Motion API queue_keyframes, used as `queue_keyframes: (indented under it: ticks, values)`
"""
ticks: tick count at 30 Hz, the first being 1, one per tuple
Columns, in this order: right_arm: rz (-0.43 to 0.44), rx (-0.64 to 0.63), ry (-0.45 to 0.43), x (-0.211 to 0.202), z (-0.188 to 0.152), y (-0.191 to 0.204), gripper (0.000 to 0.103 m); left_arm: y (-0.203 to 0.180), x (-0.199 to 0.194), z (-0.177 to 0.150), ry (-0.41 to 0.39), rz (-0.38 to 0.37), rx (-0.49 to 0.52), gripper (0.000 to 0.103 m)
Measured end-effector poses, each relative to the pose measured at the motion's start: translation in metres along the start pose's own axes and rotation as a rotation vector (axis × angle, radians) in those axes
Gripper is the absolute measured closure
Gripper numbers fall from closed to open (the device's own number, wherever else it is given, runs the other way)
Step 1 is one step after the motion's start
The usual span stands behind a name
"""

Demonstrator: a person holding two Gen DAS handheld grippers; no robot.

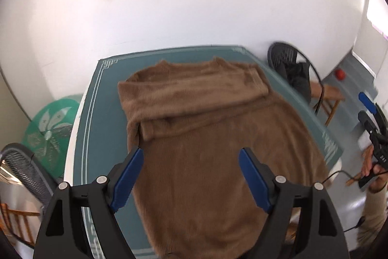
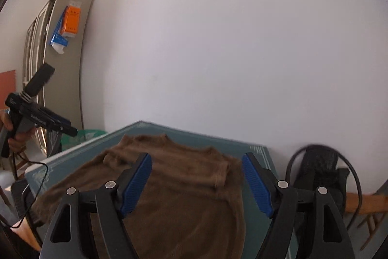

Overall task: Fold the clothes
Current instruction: 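Move the right tool to the fleece hem and grasp it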

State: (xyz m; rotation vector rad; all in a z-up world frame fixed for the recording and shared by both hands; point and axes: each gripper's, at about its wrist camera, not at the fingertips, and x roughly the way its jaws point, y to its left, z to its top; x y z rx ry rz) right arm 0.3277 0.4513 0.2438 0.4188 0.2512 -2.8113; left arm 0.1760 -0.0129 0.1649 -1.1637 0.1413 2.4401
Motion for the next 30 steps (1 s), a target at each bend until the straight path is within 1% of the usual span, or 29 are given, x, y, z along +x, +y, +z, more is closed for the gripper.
queue_keyframes:
  ticks: [5,8,11,13,17,20,24,26,28,29,30]
  values:
    - [-0.004,-0.013,0.142,-0.023,-0.067,0.011,0.025,-0.02,-0.012,-0.056,0.022,0.052,0.082,0.019]
    - [0.025,0.037,0.22,-0.029,-0.103,0.011,0.025,-0.027,-0.012,-0.084,0.038,0.057,0.109,0.019]
    - [0.023,0.068,0.267,-0.04,-0.126,0.01,0.025,-0.031,-0.011,-0.108,0.039,0.052,0.126,0.019]
    - [0.007,0.079,0.302,-0.043,-0.138,0.007,0.025,-0.035,-0.014,-0.122,0.024,0.048,0.153,0.019]
    - [-0.021,0.102,0.372,-0.032,-0.157,0.0,0.025,-0.036,-0.015,-0.141,0.019,0.037,0.164,0.019]
    - [-0.051,0.118,0.43,-0.022,-0.171,-0.005,0.025,-0.031,-0.008,-0.154,0.03,0.038,0.138,0.019]
    - [-0.115,0.132,0.486,-0.013,-0.182,-0.013,0.025,-0.019,0.002,-0.166,0.028,0.08,0.079,0.019]
    - [-0.146,0.152,0.483,-0.011,-0.182,-0.018,0.025,-0.013,0.006,-0.167,0.019,0.104,0.042,0.019]
    - [-0.169,0.177,0.468,-0.009,-0.179,-0.023,0.025,-0.008,0.009,-0.168,0.008,0.095,0.008,0.019]
    - [-0.178,0.184,0.46,-0.007,-0.176,-0.025,0.028,-0.006,0.01,-0.168,0.006,0.089,-0.002,0.019]
    - [-0.185,0.189,0.454,-0.005,-0.174,-0.027,0.034,-0.004,0.012,-0.169,0.005,0.082,-0.012,0.019]
